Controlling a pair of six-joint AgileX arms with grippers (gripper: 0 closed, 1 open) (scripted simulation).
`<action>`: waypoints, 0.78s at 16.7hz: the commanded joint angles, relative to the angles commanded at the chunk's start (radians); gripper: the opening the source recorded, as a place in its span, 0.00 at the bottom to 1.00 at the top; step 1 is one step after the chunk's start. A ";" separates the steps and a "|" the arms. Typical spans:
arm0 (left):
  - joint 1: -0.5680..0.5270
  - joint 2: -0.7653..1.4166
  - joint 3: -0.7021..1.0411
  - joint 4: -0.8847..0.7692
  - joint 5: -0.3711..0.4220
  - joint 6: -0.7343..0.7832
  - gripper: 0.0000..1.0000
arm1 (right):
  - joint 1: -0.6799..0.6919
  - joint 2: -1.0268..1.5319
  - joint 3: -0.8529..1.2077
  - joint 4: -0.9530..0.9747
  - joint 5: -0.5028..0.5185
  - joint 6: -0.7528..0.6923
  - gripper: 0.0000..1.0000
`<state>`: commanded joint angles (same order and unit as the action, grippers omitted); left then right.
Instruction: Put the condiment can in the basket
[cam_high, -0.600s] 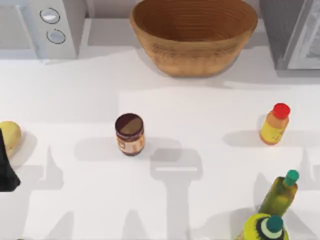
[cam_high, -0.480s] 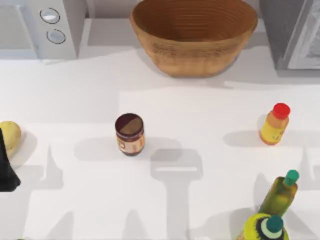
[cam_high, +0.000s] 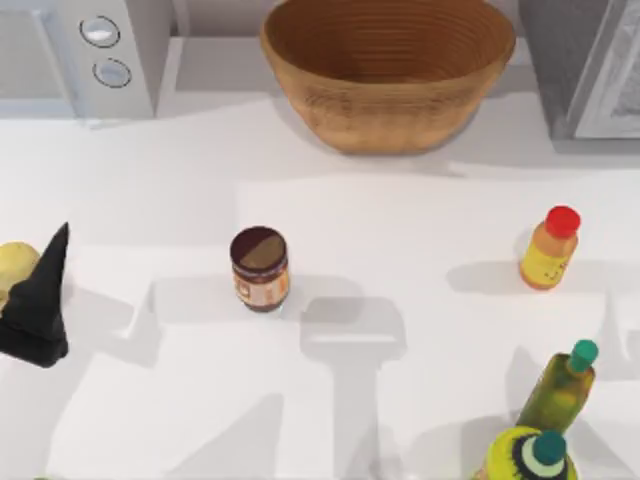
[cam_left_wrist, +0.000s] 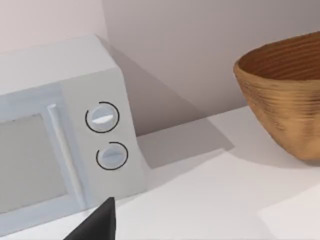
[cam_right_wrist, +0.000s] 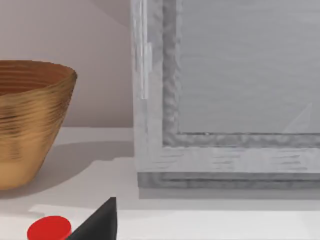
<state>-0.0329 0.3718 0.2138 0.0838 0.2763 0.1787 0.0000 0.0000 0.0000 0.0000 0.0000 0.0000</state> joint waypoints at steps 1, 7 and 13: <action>-0.006 0.090 0.042 0.014 0.058 0.040 1.00 | 0.000 0.000 0.000 0.000 0.000 0.000 1.00; -0.026 0.731 0.302 0.088 0.445 0.328 1.00 | 0.000 0.000 0.000 0.000 0.000 0.000 1.00; -0.009 1.354 0.519 0.122 0.810 0.638 1.00 | 0.000 0.000 0.000 0.000 0.000 0.000 1.00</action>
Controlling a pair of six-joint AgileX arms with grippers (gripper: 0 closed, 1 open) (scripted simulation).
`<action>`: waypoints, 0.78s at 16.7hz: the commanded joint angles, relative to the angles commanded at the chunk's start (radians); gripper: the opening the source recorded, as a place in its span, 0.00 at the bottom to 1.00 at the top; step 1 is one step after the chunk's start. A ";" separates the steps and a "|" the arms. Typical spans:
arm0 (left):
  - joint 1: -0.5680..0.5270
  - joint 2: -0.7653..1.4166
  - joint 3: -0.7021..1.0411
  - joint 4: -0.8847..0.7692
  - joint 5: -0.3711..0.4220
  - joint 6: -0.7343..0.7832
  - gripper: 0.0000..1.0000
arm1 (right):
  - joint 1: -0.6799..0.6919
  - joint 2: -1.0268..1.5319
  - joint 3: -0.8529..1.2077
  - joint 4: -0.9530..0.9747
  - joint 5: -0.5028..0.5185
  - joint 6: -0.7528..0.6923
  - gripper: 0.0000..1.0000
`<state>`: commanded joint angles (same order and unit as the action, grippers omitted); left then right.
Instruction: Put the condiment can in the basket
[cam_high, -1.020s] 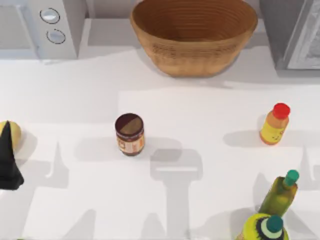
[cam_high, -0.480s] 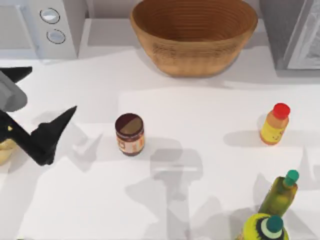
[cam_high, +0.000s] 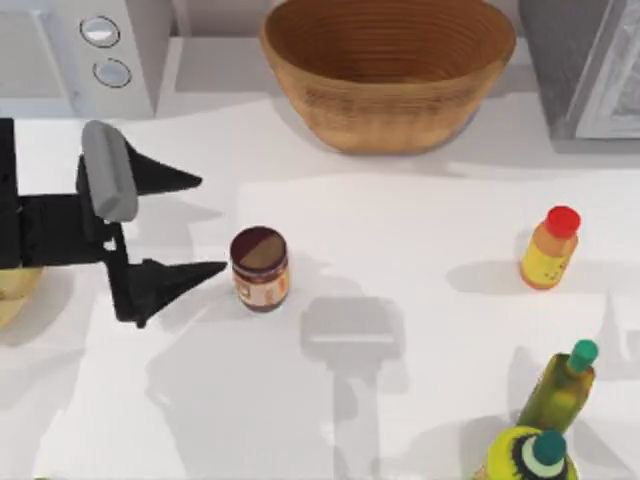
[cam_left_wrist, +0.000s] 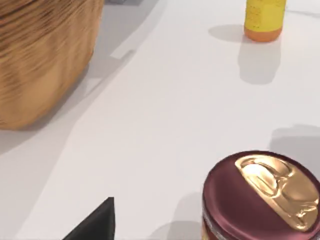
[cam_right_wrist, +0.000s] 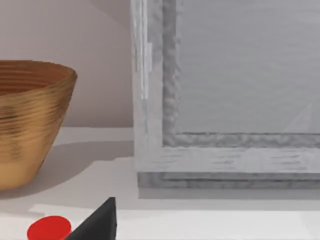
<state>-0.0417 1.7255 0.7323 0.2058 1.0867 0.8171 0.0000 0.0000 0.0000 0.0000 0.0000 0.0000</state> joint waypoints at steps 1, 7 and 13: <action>0.005 0.085 0.027 0.001 0.051 0.045 1.00 | 0.000 0.000 0.000 0.000 0.000 0.000 1.00; 0.033 0.381 0.119 -0.003 0.245 0.225 1.00 | 0.000 0.000 0.000 0.000 0.000 0.000 1.00; 0.030 0.393 0.119 -0.005 0.253 0.234 1.00 | 0.000 0.000 0.000 0.000 0.000 0.000 1.00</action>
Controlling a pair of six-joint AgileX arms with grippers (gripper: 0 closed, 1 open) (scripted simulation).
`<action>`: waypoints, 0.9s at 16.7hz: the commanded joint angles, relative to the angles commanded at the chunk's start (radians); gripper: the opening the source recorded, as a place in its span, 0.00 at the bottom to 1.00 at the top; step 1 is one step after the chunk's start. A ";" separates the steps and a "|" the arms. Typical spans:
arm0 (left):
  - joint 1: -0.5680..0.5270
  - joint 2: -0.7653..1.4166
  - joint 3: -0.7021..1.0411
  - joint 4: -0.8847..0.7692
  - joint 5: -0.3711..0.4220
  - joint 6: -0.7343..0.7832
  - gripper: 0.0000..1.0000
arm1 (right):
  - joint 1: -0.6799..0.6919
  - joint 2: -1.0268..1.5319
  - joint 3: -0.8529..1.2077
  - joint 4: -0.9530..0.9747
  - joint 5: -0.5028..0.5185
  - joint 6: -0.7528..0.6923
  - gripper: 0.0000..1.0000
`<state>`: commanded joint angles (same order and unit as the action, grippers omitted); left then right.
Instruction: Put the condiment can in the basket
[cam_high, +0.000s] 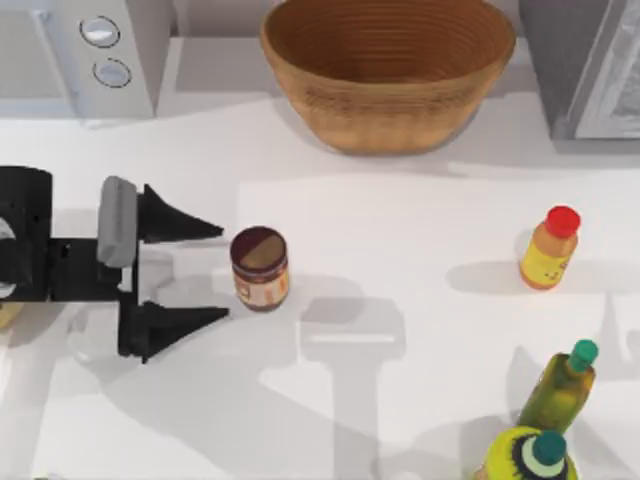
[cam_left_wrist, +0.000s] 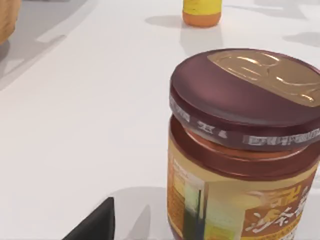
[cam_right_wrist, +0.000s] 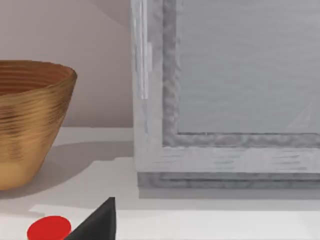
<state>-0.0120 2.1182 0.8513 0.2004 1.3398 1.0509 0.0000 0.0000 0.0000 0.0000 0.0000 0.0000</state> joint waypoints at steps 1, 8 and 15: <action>0.000 0.000 0.000 0.002 0.000 -0.002 1.00 | 0.000 0.000 0.000 0.000 0.000 0.000 1.00; -0.056 0.022 -0.023 0.237 -0.033 -0.193 1.00 | 0.000 0.000 0.000 0.000 0.000 0.000 1.00; -0.171 0.103 -0.027 0.558 -0.116 -0.440 1.00 | 0.000 0.000 0.000 0.000 0.000 0.000 1.00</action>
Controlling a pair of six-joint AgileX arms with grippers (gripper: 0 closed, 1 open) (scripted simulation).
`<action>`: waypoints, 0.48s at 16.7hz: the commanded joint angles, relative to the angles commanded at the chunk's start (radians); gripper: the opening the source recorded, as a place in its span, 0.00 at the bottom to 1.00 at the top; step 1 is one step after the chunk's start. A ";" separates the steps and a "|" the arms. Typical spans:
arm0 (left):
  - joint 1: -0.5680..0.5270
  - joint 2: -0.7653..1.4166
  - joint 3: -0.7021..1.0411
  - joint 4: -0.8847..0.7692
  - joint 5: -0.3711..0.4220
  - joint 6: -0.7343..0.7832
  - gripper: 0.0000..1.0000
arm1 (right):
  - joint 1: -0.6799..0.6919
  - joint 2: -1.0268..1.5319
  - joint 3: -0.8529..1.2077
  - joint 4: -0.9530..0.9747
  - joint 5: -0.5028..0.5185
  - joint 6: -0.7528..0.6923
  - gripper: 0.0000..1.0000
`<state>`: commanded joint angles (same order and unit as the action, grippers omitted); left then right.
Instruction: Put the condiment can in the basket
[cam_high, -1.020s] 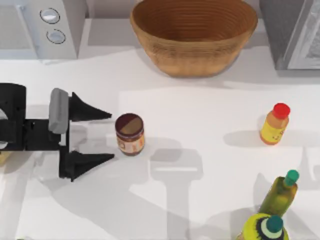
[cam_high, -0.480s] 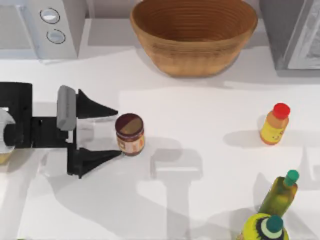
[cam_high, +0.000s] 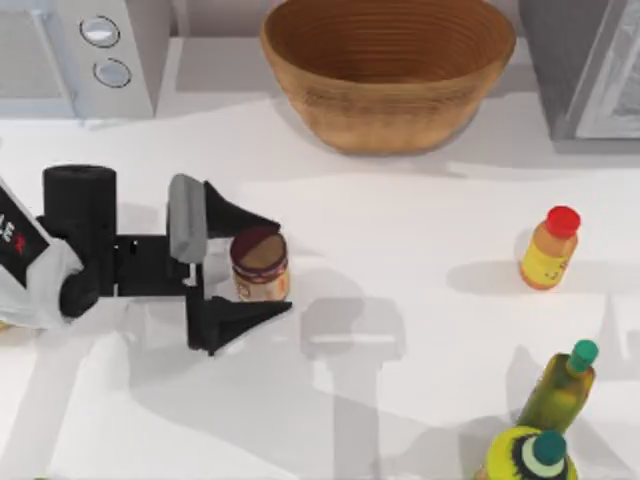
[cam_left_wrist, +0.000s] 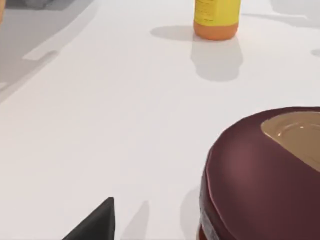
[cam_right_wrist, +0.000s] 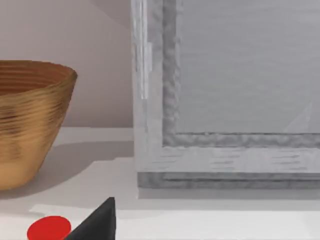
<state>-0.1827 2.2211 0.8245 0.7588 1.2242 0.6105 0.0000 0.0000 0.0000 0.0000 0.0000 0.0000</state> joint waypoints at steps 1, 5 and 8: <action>-0.012 0.009 0.001 0.027 -0.009 -0.021 1.00 | 0.000 0.000 0.000 0.000 0.000 0.000 1.00; -0.025 0.019 0.002 0.057 -0.020 -0.043 1.00 | 0.000 0.000 0.000 0.000 0.000 0.000 1.00; -0.025 0.019 0.002 0.057 -0.020 -0.043 0.92 | 0.000 0.000 0.000 0.000 0.000 0.000 1.00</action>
<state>-0.2081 2.2398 0.8261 0.8159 1.2042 0.5675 0.0000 0.0000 0.0000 0.0000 0.0000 0.0000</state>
